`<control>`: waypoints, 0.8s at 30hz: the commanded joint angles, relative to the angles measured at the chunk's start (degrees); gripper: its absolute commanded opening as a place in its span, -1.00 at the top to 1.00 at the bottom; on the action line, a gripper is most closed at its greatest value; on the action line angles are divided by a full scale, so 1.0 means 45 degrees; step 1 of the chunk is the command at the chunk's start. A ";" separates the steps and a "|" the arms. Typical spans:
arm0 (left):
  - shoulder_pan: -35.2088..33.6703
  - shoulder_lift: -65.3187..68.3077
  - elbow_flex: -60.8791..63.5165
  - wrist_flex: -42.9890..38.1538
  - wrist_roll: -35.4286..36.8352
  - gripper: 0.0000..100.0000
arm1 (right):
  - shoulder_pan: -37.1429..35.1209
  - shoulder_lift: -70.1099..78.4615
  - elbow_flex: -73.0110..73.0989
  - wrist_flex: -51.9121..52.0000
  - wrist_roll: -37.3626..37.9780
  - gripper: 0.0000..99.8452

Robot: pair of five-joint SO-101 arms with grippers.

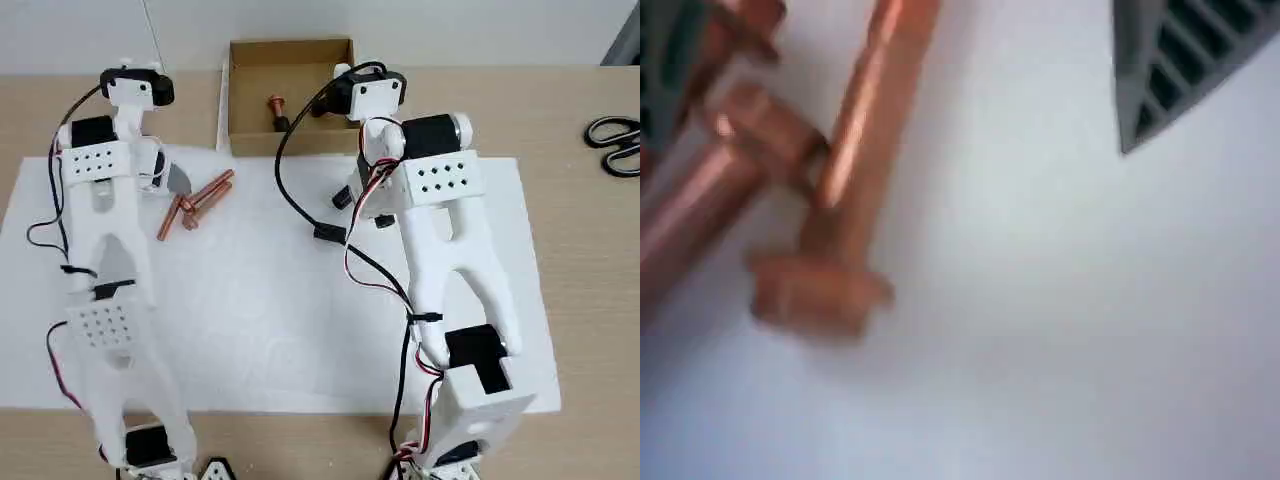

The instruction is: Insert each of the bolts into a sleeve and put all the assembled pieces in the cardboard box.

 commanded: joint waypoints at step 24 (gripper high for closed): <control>0.0000 0.3321 -0.3526 0.0391 0.0293 0.62 | 0.0068 -0.0811 -0.0371 -0.0010 0.0098 0.99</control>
